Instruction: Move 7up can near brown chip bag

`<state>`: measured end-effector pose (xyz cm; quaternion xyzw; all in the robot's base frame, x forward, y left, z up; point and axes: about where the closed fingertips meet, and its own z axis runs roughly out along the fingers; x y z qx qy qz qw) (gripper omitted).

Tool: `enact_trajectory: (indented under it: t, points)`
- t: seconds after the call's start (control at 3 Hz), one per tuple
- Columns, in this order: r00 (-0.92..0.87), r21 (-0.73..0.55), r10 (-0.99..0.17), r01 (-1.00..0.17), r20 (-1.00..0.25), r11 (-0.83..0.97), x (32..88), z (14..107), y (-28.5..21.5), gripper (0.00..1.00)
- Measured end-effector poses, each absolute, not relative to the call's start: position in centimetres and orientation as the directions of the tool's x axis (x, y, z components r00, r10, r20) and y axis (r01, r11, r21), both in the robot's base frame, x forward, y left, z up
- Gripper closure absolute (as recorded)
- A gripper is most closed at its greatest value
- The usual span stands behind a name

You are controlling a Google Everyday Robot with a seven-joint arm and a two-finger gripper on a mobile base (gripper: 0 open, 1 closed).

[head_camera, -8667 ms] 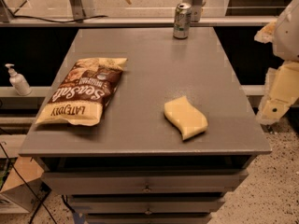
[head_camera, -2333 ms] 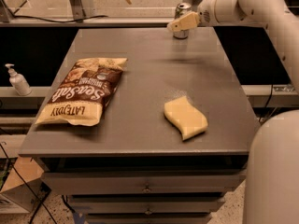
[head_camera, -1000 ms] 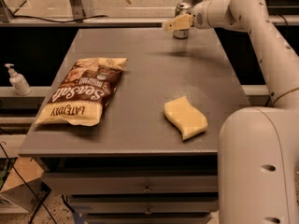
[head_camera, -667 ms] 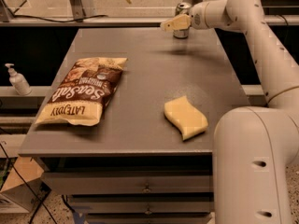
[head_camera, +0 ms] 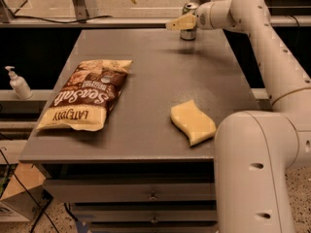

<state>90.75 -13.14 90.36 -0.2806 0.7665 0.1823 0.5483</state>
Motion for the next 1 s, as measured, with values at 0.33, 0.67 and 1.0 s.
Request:
enact_trajectory:
  t: [0.33, 0.67, 1.0]
  points:
    - [-0.253, -0.021, -0.216, -0.603, -0.943, 0.798, 91.37, 90.24, -13.62, 0.18]
    - [-0.264, -0.013, -0.205, -0.585, -0.943, 0.811, 91.71, 90.05, -14.00, 0.42]
    - [-0.267, -0.015, -0.204, -0.573, -0.942, 0.820, 91.79, 90.19, -14.45, 0.64]
